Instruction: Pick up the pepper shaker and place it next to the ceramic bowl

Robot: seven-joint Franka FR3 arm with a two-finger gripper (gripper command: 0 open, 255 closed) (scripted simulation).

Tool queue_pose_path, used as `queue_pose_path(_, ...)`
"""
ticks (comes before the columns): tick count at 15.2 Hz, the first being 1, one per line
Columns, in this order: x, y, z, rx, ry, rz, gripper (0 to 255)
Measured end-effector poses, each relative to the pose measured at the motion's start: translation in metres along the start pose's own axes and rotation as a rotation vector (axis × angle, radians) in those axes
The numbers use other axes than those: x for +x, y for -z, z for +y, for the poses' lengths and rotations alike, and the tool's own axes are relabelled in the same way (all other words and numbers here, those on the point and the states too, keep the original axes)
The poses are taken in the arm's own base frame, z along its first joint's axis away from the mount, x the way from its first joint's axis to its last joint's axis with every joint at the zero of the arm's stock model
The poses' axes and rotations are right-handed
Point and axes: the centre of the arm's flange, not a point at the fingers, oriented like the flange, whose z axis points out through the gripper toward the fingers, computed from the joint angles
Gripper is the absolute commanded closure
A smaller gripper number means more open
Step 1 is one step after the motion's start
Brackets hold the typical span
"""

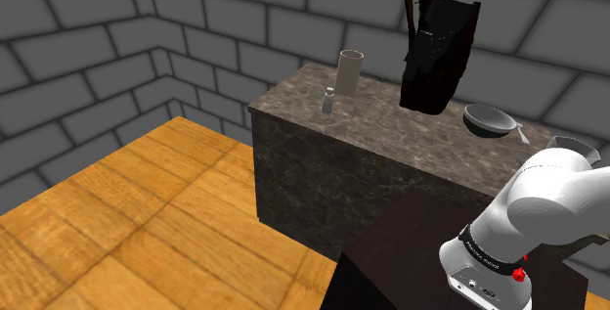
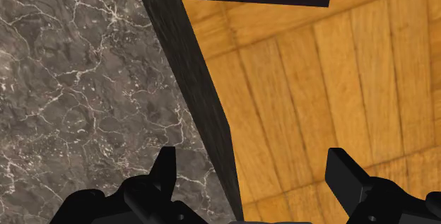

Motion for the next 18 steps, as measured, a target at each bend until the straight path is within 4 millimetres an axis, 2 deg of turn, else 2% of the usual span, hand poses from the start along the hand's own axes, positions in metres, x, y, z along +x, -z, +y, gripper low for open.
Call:
queue_pose_path(2,0.004,-0.002,0.002,0.0,-0.001,0.0,0)
queue_pose_path(5,0.03,-0.023,0.013,0.0,-0.004,-0.002,0)
queue_pose_path(18,0.157,-0.12,0.07,0.0,-0.02,-0.004,0)
